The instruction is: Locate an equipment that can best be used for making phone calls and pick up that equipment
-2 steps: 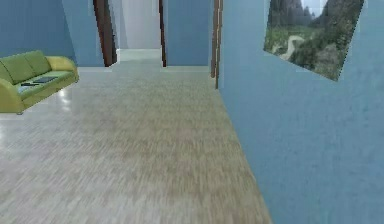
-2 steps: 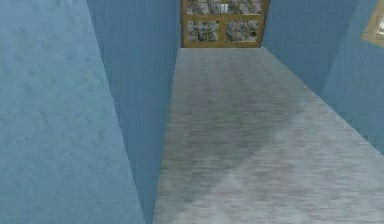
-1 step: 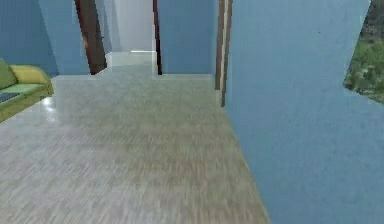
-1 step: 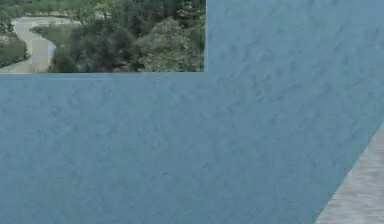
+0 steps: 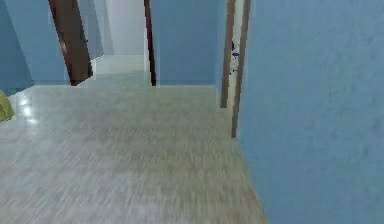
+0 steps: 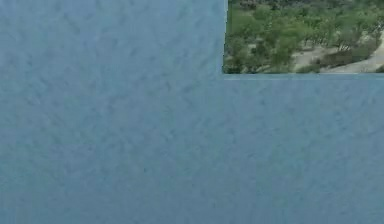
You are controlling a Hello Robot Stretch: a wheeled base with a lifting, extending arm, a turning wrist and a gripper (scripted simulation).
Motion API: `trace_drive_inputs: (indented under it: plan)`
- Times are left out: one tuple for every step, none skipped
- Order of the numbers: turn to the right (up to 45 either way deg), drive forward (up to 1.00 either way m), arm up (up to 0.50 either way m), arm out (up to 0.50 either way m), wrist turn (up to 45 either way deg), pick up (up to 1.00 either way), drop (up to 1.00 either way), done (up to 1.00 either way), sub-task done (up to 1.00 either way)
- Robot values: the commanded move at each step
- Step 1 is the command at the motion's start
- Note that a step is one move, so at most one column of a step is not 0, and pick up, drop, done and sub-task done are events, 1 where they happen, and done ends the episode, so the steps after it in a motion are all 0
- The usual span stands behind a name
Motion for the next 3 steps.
trace_drive_inputs:
  plan:
    - [0.0, 1.00, 0.00, 0.00, 0.0, 0.00, 0.00, 0.00, 0.00]
    - [3.0, 0.00, 0.00, 0.00, 0.0, 0.00, 0.00, 0.00, 0.00]
    - [0.0, 1.00, 0.00, 0.00, 0.0, 0.00, 0.00, 0.00, 0.00]
